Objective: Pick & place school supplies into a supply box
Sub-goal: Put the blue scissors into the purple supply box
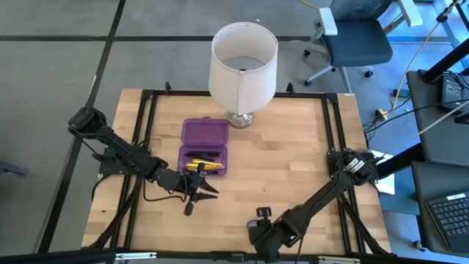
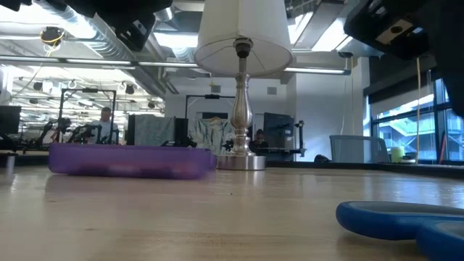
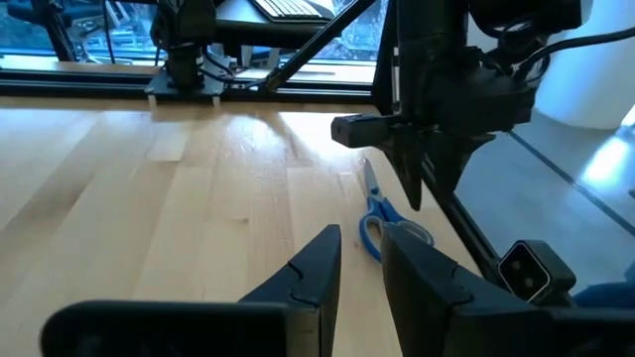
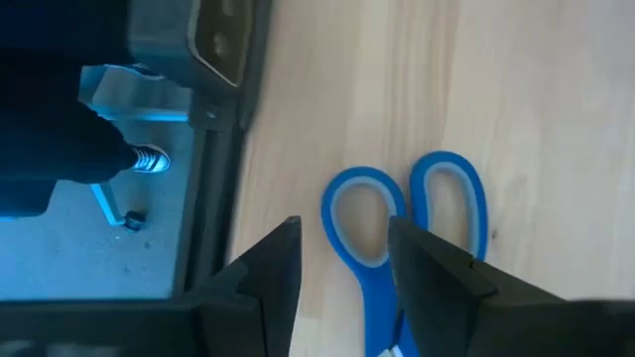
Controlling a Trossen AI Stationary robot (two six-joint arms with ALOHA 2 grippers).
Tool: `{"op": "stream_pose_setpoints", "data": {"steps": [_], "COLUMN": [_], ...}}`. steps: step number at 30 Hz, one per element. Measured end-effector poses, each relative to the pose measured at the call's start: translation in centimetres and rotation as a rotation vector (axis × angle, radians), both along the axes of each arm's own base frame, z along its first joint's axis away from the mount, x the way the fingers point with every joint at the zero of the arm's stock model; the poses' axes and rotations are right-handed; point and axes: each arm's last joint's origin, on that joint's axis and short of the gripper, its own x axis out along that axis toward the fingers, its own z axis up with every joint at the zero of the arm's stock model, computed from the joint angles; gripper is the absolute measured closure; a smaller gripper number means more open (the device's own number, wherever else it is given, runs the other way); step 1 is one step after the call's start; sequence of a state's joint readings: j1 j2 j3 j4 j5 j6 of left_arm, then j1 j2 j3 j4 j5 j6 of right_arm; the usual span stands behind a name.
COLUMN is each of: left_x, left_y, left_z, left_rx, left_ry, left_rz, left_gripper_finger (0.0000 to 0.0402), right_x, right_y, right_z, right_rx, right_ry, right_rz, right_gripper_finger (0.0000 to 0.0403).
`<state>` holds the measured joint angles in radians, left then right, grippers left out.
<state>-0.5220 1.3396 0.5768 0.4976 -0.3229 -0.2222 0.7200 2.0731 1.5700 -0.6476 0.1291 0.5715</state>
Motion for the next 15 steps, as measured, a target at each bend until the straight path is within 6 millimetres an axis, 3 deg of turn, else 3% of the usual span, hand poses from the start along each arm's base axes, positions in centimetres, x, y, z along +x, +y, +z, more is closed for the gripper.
{"op": "stream_pose_setpoints", "data": {"steps": [15], "left_x": [0.00], "left_y": [0.00], "left_z": [-0.01], "left_rx": [0.000], "left_ry": [0.001], "left_rz": [-0.001], "left_gripper_finger": [0.0332], "right_x": [0.18], "right_y": [-0.06], "right_z": [0.04], "right_rx": [0.006], "right_ry": [-0.009], "right_rz": [-0.003], "right_gripper_finger": [0.0248]}}
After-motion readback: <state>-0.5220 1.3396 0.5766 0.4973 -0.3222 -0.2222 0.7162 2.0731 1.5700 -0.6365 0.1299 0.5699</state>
